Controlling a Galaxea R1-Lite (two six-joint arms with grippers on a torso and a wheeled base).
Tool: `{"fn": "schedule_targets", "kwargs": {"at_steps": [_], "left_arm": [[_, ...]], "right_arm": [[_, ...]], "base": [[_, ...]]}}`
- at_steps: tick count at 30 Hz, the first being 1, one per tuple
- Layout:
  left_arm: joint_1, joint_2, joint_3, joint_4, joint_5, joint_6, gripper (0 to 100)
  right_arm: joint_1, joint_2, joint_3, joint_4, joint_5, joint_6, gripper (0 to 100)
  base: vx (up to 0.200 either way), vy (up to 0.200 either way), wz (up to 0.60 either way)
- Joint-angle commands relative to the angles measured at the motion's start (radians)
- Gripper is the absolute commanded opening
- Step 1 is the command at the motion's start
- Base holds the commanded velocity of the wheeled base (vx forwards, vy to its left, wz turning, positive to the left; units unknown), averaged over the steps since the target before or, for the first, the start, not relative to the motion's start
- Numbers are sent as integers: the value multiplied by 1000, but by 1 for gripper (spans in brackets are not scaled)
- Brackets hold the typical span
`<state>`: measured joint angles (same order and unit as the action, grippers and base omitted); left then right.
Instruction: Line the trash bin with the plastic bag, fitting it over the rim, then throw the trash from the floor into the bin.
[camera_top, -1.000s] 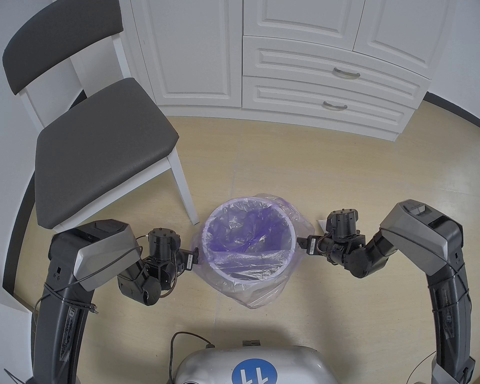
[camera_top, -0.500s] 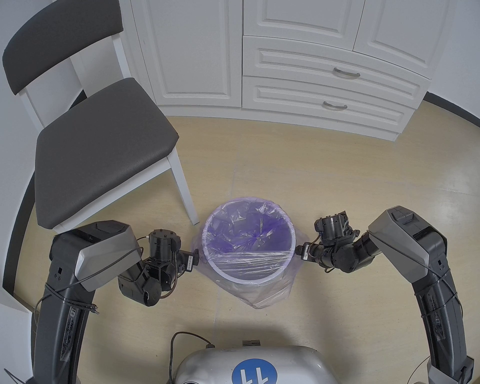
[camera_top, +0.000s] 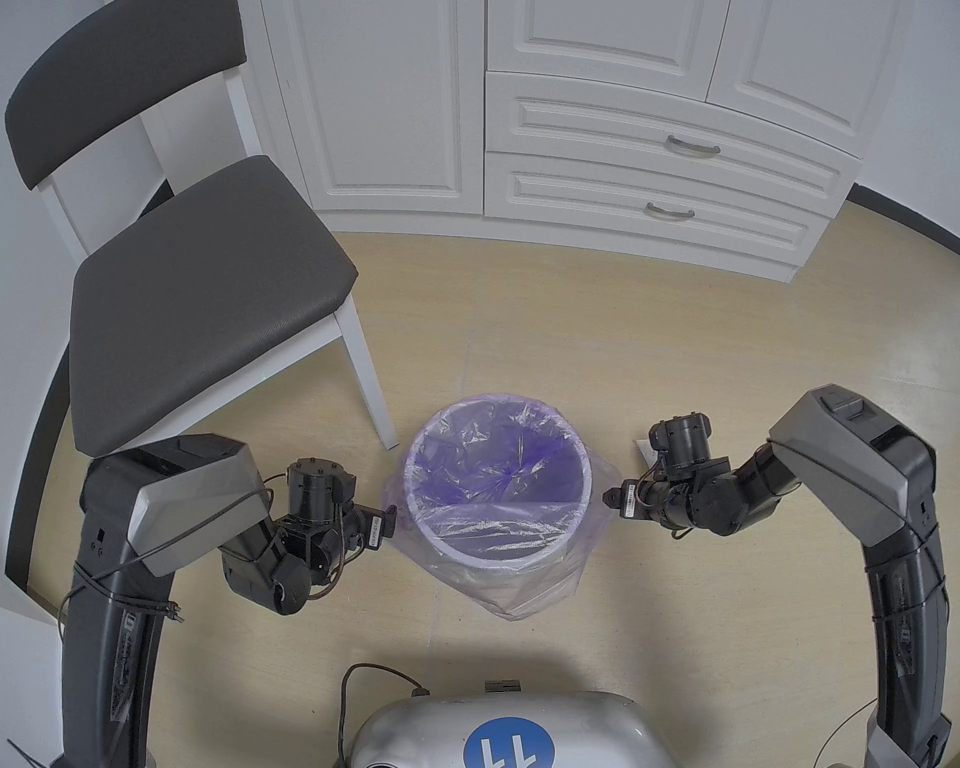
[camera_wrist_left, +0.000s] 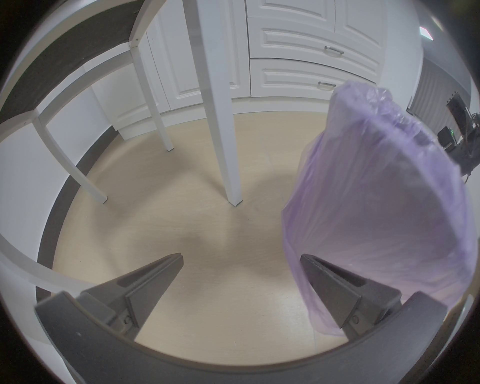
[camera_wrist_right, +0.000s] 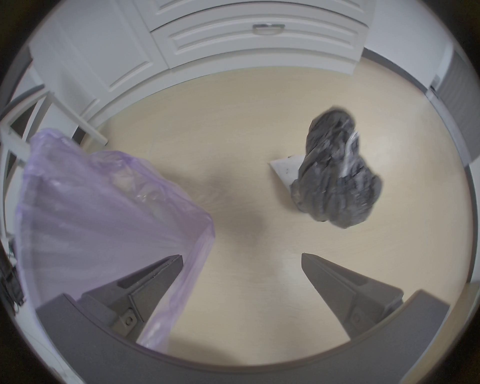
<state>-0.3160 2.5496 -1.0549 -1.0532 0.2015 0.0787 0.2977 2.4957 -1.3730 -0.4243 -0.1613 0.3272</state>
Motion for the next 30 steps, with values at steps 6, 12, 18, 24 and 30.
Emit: {"fn": "schedule_targets", "kwargs": {"at_steps": [6, 12, 18, 24, 30], "left_arm": [[8, -215, 188, -4, -76, 67, 100], [17, -264, 243, -10, -82, 104, 100], [31, -327, 273, -30, -114, 110, 100], [40, -371, 303, -139, -159, 110, 100], [44, -462, 335, -182, -208, 105, 100]], "right_arm": [[5, -273, 227, -65, 3, -114, 100], [107, -294, 338, -274, -26, -122, 100], [227, -362, 213, -194, -41, -338, 100], [351, -310, -67, 131, -124, -326, 100], [408, -124, -385, 404, -199, -201, 100]], "base": [[0, 0, 0], [0, 0, 0], [0, 0, 0], [0, 0, 0], [0, 0, 0]]}}
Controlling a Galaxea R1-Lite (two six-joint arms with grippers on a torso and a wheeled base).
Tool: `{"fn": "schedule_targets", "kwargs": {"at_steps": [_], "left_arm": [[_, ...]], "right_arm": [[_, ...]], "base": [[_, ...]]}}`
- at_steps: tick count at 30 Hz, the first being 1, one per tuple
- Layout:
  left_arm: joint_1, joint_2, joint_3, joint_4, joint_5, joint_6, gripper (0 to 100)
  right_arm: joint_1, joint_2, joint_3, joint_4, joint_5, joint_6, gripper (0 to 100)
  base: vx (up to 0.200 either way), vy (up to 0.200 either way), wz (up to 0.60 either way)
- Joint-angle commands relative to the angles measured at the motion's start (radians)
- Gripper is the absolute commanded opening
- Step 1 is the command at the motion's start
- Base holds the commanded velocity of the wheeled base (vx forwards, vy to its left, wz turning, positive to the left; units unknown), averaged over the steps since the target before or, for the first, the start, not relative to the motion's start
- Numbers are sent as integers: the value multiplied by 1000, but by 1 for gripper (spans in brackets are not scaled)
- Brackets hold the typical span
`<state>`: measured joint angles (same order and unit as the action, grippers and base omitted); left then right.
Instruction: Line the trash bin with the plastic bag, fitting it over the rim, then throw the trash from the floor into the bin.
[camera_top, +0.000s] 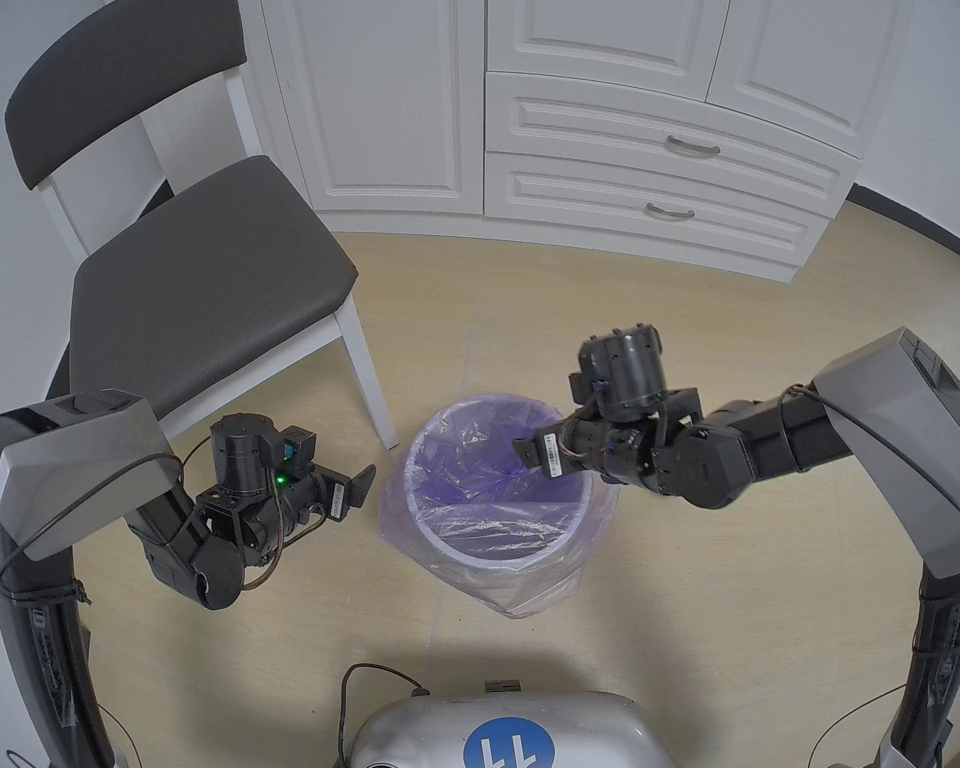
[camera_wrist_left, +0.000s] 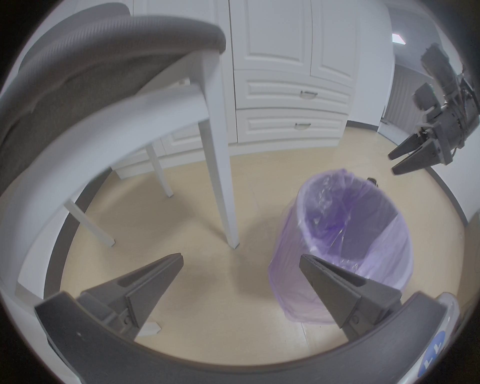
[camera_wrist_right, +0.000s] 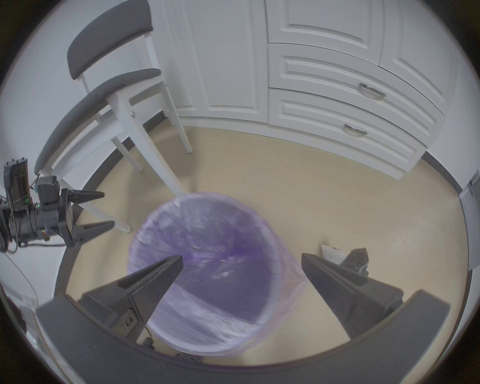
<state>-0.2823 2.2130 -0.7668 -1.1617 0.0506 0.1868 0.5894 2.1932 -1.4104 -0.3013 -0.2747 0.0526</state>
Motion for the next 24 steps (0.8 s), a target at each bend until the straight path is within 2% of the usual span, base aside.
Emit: {"fn": "schedule_targets", "kwargs": {"at_steps": [1, 3, 4, 5, 6, 14, 19, 24], "left_arm": [[12, -134, 47, -84, -58, -4, 100], [14, -144, 47, -99, -60, -6, 100], [20, -151, 50, -119, -58, -6, 100], [20, -151, 50, -122, -58, -6, 100], [29, -161, 57, -141, -58, -4, 100], [43, -182, 58, -147, -60, -4, 100], [43, -182, 57, -159, -60, -6, 100], [43, -180, 57, -167, -58, -6, 100]], "right_arm": [[121, 214, -412, 333, -95, 98, 100], [127, 260, -493, 404, -101, 135, 100], [136, 310, -590, 499, -109, 178, 100], [136, 315, -590, 508, -109, 182, 100], [141, 355, -590, 587, -112, 207, 100], [144, 410, -590, 579, -112, 222, 100], [144, 428, -590, 499, -113, 263, 100], [142, 401, -590, 510, -113, 286, 100]], "base": [[0, 0, 0], [0, 0, 0], [0, 0, 0], [0, 0, 0], [0, 0, 0], [0, 0, 0], [0, 0, 0], [0, 0, 0]]}}
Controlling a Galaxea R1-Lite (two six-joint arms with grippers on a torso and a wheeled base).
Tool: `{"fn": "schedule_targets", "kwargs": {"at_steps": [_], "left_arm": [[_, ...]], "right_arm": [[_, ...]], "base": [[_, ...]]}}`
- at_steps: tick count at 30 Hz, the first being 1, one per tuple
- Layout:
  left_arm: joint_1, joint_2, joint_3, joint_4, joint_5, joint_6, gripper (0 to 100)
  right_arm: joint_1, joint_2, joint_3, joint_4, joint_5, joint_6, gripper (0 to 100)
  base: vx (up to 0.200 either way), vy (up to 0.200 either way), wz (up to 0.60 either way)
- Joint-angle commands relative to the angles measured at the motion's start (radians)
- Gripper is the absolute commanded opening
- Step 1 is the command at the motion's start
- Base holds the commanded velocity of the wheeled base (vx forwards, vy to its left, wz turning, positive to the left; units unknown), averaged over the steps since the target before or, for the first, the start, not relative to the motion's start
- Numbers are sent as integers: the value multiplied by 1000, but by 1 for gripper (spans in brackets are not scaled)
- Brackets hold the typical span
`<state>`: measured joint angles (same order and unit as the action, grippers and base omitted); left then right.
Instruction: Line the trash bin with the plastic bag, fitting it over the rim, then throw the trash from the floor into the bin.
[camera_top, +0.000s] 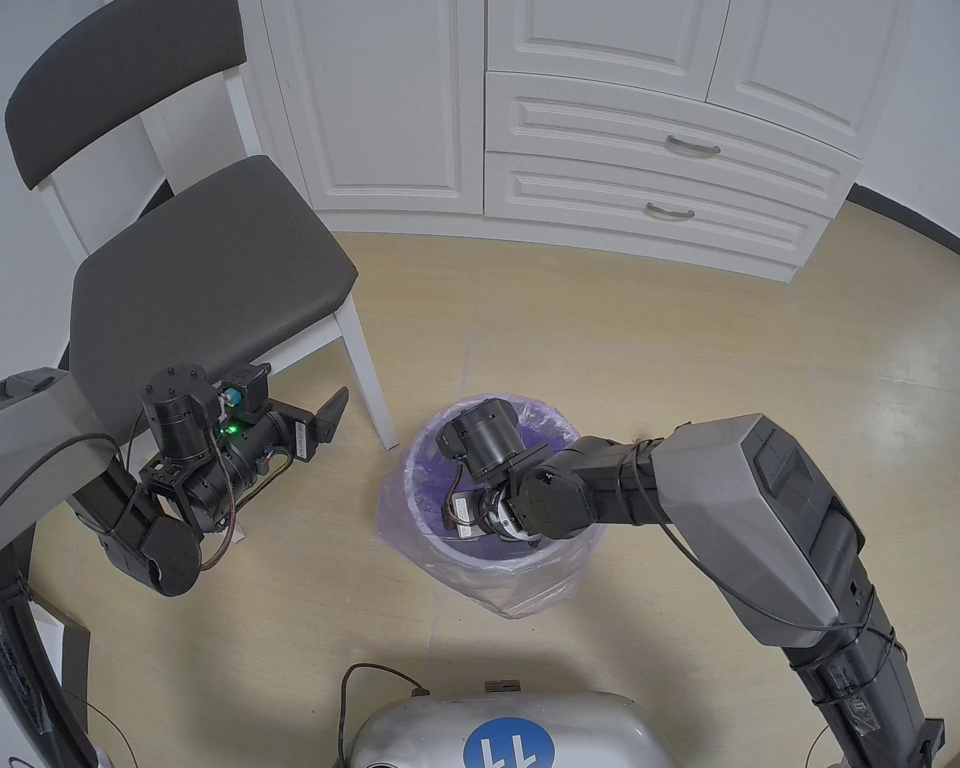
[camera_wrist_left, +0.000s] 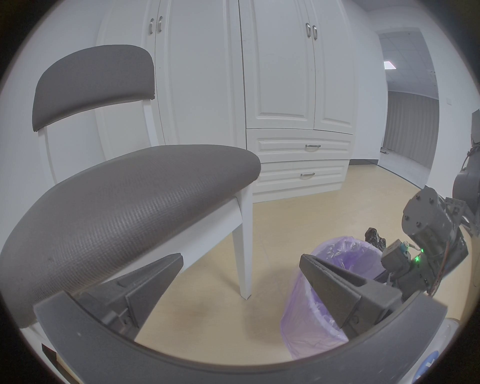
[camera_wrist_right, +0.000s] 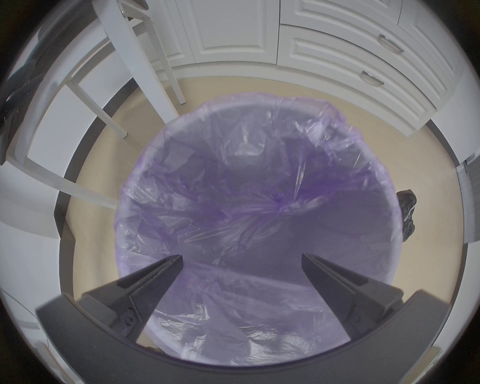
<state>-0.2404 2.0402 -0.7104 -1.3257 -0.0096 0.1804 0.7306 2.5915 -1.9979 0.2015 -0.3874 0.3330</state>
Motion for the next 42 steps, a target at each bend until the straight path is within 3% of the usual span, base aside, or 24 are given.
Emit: {"fn": "schedule_targets", "kwargs": {"at_steps": [1, 7, 14, 22, 29, 35, 42], "left_arm": [[1, -9, 3, -3, 0, 1, 100], [3, -11, 3, -4, 2, 1, 100], [9, -11, 16, -24, 2, 4, 100], [9, -25, 25, -26, 0, 5, 100], [9, -25, 23, -26, 0, 4, 100], [10, -20, 19, -26, 0, 4, 100], [18, -18, 20, -26, 0, 5, 100]], "right_arm": [[3, -8, -2, 18, -1, 6, 100], [27, -67, -2, 187, -1, 49, 100], [58, -151, 44, 265, 4, 89, 100], [99, -194, 179, 239, 4, 86, 100], [61, -83, 56, -2, -13, 87, 100], [15, 22, -2, -10, -51, 87, 100], [-19, 16, -2, -2, -70, 95, 100]], "base": [[0, 0, 0], [0, 0, 0], [0, 0, 0], [0, 0, 0], [0, 0, 0], [0, 0, 0], [0, 0, 0]]}}
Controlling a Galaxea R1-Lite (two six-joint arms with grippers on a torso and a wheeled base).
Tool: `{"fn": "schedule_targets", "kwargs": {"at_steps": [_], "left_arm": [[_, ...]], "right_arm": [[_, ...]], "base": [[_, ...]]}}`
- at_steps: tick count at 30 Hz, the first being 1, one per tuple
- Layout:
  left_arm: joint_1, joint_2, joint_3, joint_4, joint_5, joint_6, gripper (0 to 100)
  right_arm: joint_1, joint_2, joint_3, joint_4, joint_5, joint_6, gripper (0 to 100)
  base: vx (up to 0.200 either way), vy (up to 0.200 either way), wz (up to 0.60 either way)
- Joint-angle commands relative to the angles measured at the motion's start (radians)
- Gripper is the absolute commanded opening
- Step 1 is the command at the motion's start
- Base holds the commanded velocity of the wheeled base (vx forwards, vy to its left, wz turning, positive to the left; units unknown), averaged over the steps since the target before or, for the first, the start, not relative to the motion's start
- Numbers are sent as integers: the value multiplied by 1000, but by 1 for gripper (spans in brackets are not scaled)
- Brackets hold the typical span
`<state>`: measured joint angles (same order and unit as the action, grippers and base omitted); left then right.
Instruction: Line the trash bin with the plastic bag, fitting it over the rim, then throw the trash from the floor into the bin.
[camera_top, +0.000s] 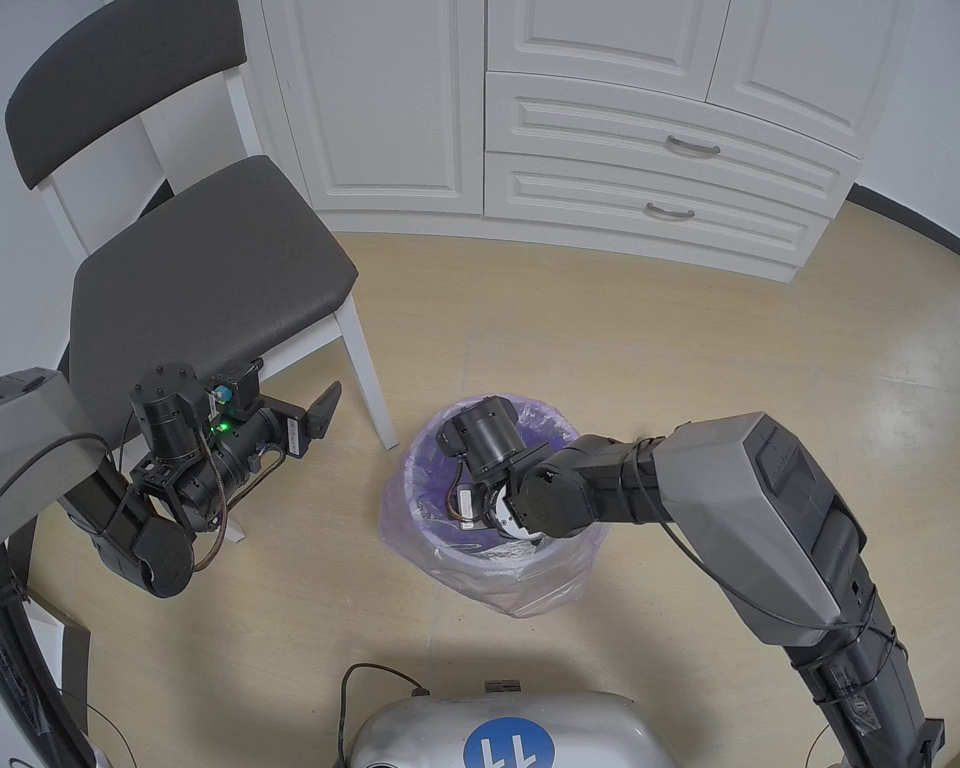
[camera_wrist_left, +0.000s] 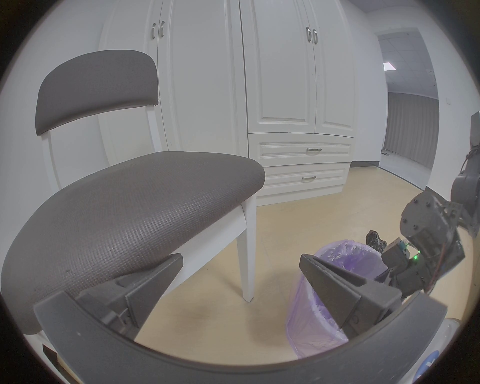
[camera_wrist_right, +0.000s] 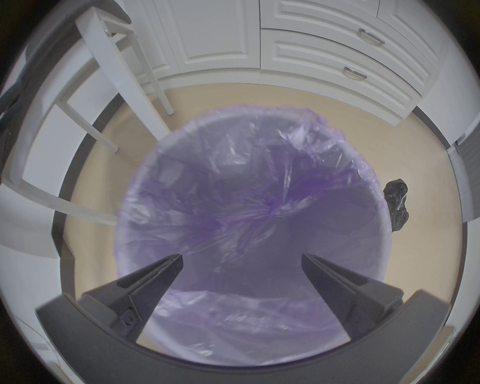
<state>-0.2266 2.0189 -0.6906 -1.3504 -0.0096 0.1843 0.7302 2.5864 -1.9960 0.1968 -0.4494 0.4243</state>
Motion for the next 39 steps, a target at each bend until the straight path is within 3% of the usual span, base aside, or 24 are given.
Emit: {"fn": "schedule_targets", "kwargs": {"at_steps": [1, 15, 20, 28, 39], "left_arm": [[4, 3, 2, -1, 0, 1, 100], [4, 0, 5, -1, 0, 1, 100], [4, 0, 5, -3, 0, 1, 100], [4, 0, 6, -3, 0, 1, 100], [4, -2, 16, -27, 2, 1, 100]], "right_arm": [[-18, 20, -4, 3, -8, 5, 100], [69, -112, 221, -8, -48, 67, 100], [84, -144, 284, -13, -51, 68, 100], [112, -189, 390, -134, -74, 67, 100], [149, -213, 462, -140, -75, 70, 100]], "base": [[0, 0, 0], [0, 0, 0], [0, 0, 0], [0, 0, 0], [0, 0, 0]]}}
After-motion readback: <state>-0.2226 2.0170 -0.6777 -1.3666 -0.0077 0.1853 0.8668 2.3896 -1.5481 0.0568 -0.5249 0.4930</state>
